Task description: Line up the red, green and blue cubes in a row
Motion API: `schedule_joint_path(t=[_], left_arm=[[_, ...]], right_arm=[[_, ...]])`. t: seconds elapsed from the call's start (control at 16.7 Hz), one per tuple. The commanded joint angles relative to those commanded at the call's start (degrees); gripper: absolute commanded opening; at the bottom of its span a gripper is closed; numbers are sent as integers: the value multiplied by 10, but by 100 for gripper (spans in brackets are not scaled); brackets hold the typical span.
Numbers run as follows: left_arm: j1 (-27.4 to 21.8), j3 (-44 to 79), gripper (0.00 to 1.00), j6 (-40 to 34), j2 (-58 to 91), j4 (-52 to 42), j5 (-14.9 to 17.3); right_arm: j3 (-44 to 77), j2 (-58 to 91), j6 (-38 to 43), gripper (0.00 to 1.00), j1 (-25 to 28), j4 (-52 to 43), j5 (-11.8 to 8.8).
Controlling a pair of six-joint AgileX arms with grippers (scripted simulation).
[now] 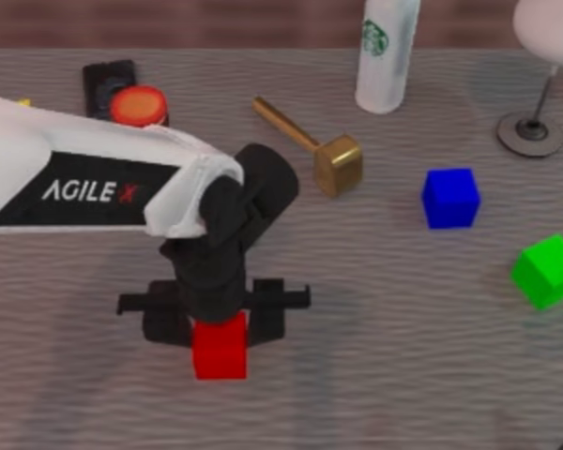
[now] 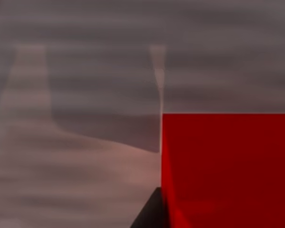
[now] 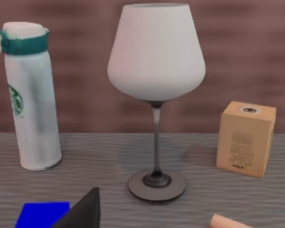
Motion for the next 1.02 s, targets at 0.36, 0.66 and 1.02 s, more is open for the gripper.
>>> schedule_joint_path(t=[0.36,0.66,1.02], left_arm=[[0,0,100,0,0,0,0],[0,0,100,0,0,0,0],[3,38,100,-2,-27,-66,0]], right_arm=[[0,0,0,100,0,0,0],[0,0,0,100,0,0,0],[0,0,0,100,0,0,0]])
